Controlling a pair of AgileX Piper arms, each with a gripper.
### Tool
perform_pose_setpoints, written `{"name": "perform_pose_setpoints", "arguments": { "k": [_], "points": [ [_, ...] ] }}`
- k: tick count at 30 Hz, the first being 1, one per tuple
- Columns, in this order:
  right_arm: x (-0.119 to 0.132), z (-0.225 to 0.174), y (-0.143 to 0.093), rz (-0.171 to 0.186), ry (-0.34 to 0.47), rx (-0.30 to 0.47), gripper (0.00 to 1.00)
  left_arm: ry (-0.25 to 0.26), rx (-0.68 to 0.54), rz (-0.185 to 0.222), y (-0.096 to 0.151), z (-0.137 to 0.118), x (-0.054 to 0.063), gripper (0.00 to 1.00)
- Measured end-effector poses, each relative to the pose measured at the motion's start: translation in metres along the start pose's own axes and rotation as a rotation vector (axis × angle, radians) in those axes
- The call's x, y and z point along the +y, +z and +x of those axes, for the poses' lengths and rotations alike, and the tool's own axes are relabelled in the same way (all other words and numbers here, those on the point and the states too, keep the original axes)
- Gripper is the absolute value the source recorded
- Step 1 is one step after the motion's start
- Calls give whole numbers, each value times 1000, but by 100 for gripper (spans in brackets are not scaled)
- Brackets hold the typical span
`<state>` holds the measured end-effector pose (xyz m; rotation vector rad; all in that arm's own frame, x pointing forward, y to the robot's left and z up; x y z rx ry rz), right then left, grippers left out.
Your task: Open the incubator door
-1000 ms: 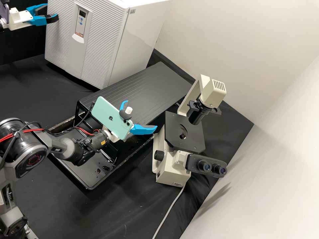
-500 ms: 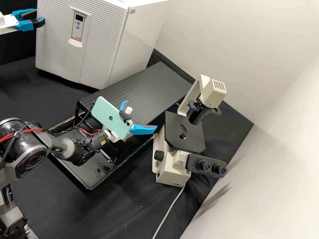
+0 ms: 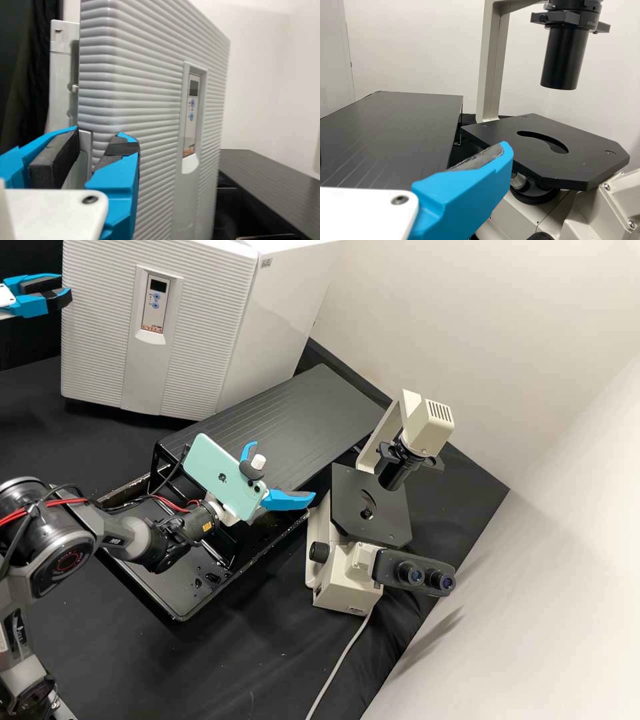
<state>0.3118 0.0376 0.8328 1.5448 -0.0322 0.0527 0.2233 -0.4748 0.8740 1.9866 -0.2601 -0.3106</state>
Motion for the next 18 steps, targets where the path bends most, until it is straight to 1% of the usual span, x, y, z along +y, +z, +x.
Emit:
{"name": "perform_pose_setpoints", "arguments": {
  "k": [6,9,11,13,15,18],
  "points": [
    [0,0,0,0,0,0,100,-9,-19,-52,7,-7,-1,0],
    [0,0,0,0,0,0,100,-13,-28,-49,9,-9,0,0],
    [0,0,0,0,0,0,100,-18,-34,-45,11,-13,-2,0],
    [0,0,0,0,0,0,100,-21,-51,-29,14,-18,-3,0],
    [0,0,0,0,0,0,100,-30,-84,5,20,-26,-5,0],
    [0,0,0,0,0,0,100,-71,-168,71,32,-38,-10,0]
  ]
}}
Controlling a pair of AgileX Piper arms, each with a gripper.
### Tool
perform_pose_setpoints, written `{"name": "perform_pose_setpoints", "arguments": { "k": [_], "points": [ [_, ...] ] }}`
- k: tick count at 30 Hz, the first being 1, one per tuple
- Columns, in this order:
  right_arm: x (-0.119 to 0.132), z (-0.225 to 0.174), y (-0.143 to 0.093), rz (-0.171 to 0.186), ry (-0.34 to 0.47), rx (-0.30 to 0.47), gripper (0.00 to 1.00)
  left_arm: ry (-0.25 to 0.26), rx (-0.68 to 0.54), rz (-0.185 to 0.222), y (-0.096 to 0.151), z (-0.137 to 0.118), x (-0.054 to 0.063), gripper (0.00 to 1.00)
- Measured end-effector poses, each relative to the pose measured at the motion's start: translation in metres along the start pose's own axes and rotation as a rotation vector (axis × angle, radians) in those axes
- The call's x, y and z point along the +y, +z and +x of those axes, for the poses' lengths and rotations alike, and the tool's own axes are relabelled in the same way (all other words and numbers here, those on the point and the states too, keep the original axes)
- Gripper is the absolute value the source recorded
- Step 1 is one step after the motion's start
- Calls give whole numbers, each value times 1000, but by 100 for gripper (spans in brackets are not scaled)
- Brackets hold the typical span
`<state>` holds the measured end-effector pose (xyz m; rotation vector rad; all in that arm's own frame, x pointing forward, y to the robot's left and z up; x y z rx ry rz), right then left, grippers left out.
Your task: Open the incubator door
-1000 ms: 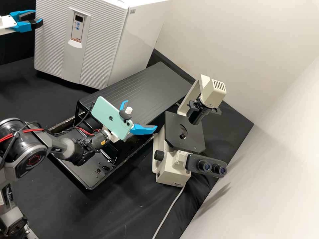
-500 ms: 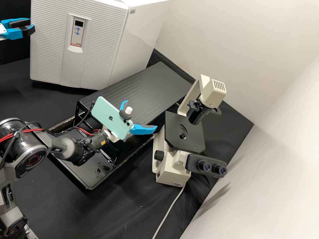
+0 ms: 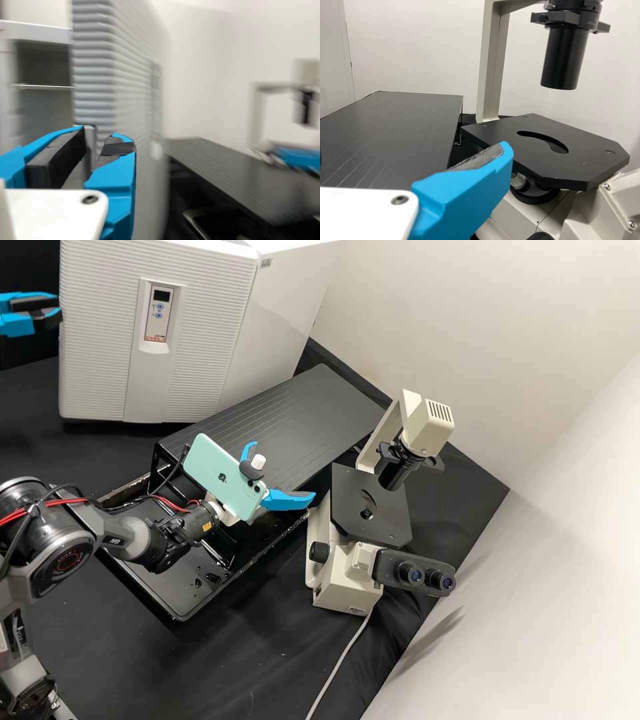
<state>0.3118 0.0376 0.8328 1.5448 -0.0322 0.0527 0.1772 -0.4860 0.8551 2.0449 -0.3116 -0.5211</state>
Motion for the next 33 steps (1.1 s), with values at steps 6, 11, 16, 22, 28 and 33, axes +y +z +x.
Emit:
{"name": "perform_pose_setpoints", "arguments": {
  "k": [6,11,16,22,28,33],
  "points": [
    [0,0,0,0,0,0,100,-42,-60,34,18,-15,-9,0],
    [0,0,0,0,0,0,100,-38,-32,18,15,-18,-9,0],
    [0,0,0,0,0,0,100,-37,-26,18,14,-18,-9,0],
    [0,0,0,0,0,0,100,-38,-17,17,13,-18,-9,0],
    [0,0,0,0,0,0,100,-56,-11,42,8,-17,-13,0],
    [0,0,0,0,0,0,100,-60,-4,84,5,-16,-15,0]
  ]
}}
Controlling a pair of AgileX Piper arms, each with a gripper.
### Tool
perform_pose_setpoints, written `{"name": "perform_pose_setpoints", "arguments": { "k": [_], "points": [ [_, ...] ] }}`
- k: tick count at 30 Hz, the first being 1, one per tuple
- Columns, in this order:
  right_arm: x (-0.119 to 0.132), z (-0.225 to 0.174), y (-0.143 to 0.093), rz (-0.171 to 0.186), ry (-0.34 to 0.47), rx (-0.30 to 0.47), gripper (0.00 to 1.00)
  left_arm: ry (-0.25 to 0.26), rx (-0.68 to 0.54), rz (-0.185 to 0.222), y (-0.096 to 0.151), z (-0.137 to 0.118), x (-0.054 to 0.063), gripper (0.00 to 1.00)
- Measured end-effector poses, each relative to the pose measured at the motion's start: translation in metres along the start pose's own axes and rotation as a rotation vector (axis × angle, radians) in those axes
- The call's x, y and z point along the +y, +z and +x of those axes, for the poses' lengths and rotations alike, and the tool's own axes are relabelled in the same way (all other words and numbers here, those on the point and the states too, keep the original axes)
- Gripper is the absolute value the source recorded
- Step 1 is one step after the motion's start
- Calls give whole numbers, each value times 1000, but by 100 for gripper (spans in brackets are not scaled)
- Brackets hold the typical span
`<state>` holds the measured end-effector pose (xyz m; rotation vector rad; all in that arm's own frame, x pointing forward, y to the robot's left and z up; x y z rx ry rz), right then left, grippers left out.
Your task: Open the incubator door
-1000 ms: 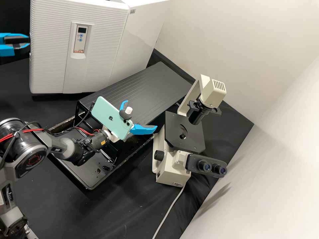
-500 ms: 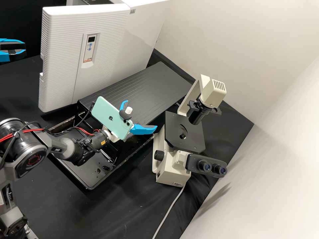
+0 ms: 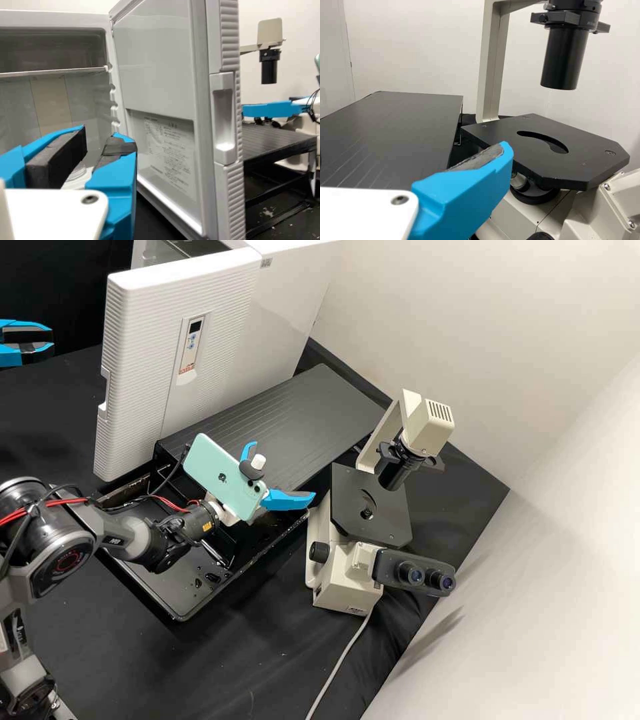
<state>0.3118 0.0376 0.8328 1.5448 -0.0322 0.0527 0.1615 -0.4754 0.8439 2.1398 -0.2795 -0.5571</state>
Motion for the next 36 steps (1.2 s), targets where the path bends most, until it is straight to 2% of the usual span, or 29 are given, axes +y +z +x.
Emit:
{"name": "perform_pose_setpoints", "arguments": {
  "k": [5,10,16,25,29,36],
  "points": [
    [0,0,0,0,0,0,100,47,51,35,-5,0,2,0],
    [0,0,0,0,0,0,100,95,113,13,-10,-1,1,0],
    [0,0,0,0,0,0,100,81,90,-3,-7,1,-4,0],
    [0,0,0,0,0,0,100,93,85,-25,-6,4,-4,0],
    [0,0,0,0,0,0,100,92,81,-17,-6,5,-5,0],
    [0,0,0,0,0,0,100,112,84,-48,-5,9,-5,0]
  ]
}}
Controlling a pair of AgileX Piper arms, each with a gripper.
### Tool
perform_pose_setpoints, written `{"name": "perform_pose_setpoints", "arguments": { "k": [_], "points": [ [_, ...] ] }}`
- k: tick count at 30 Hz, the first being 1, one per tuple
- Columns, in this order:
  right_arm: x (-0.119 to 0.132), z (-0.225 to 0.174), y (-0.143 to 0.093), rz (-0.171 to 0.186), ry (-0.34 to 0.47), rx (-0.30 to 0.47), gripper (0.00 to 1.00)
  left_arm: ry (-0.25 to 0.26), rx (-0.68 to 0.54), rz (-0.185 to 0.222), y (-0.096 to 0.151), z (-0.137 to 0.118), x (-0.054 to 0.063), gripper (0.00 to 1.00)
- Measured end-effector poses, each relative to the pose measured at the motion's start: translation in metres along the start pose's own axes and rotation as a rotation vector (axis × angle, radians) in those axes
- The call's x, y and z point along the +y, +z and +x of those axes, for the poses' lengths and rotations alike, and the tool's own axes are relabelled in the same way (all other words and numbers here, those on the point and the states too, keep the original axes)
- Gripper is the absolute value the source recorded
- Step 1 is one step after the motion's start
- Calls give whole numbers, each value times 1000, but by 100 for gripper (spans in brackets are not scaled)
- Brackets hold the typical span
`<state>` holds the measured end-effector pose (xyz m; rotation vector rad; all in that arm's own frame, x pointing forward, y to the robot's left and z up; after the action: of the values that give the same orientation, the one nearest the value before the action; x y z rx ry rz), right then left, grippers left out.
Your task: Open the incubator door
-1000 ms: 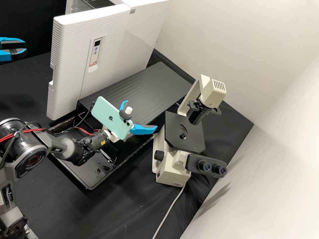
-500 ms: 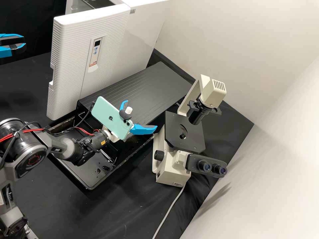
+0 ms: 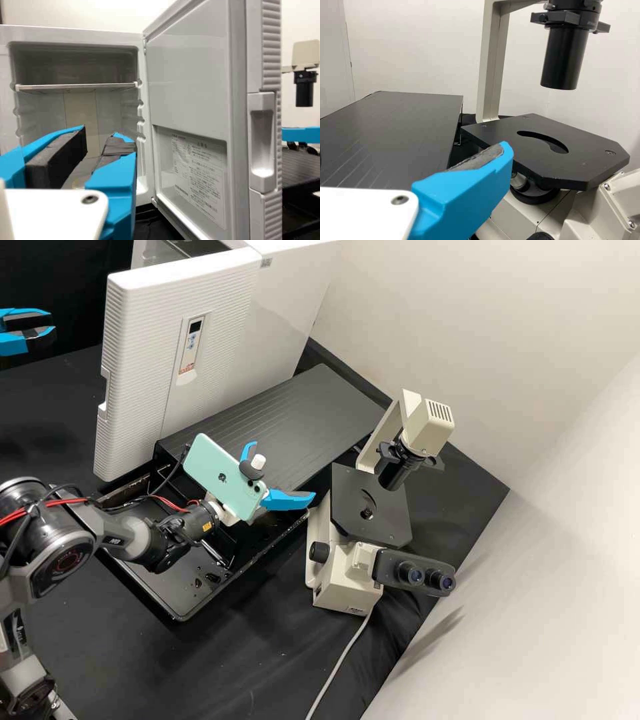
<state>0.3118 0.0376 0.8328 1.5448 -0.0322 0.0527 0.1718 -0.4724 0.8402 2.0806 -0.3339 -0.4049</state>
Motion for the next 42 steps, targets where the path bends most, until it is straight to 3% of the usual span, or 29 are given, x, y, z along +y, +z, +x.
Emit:
{"name": "perform_pose_setpoints", "arguments": {
  "k": [6,12,18,33,34,42],
  "points": [
    [0,0,0,0,0,0,100,19,10,15,1,2,1,0],
    [0,0,0,0,0,0,100,2,3,8,2,4,-2,0],
    [0,0,0,0,0,0,100,0,-7,30,4,5,-3,0],
    [0,0,0,0,0,0,100,-10,-23,16,4,10,-5,0],
    [0,0,0,0,0,0,100,-3,-27,16,5,12,-3,100],
    [0,0,0,0,0,0,100,1,-14,37,4,14,-3,100]
  ]
}}
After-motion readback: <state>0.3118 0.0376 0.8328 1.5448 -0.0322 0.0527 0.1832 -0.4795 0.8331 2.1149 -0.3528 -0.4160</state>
